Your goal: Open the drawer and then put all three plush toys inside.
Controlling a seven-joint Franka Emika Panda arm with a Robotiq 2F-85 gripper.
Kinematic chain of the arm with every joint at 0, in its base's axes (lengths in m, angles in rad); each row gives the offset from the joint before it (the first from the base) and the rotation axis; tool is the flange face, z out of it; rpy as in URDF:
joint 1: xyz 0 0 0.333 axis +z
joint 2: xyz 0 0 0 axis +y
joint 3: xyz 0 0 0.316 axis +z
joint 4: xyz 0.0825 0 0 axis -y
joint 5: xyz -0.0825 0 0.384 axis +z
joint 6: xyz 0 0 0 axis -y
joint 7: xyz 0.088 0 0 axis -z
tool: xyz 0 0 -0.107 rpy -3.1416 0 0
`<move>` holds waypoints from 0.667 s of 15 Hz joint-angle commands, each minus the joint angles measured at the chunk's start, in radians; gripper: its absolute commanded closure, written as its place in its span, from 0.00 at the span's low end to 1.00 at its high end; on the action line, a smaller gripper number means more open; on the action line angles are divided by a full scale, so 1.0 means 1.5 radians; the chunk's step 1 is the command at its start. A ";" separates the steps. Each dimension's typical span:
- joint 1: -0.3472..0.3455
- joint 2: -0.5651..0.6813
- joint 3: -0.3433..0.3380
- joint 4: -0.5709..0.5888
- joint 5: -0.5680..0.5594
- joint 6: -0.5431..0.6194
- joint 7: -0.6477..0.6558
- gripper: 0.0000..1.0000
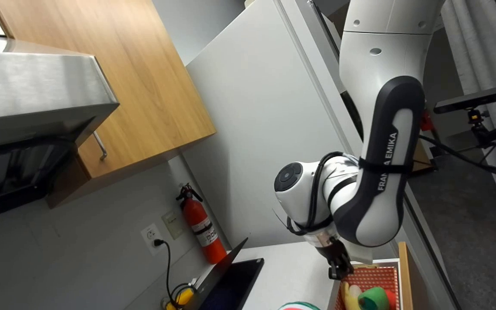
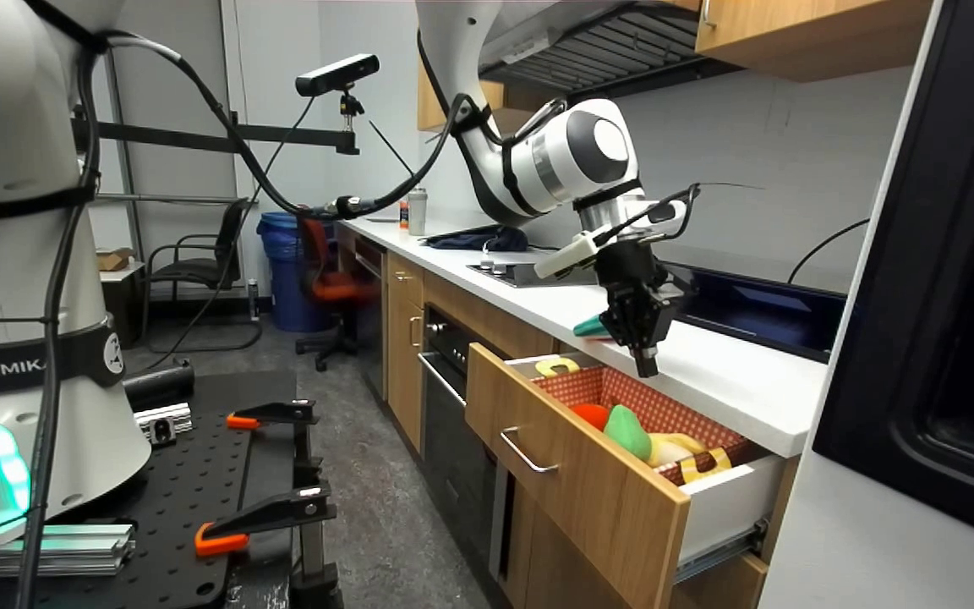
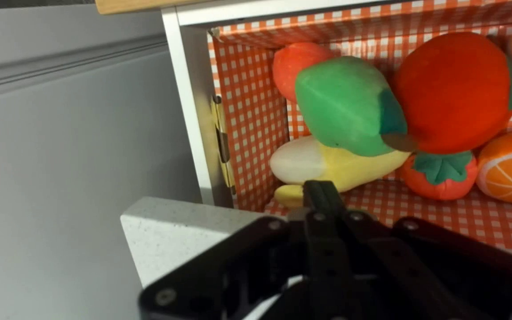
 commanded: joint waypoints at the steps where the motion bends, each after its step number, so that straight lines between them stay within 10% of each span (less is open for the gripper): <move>1: 0.004 -0.048 -0.004 -0.053 -0.039 0.015 0.033 1.00; 10: -0.009 -0.103 0.017 -0.082 -0.075 0.025 0.076 1.00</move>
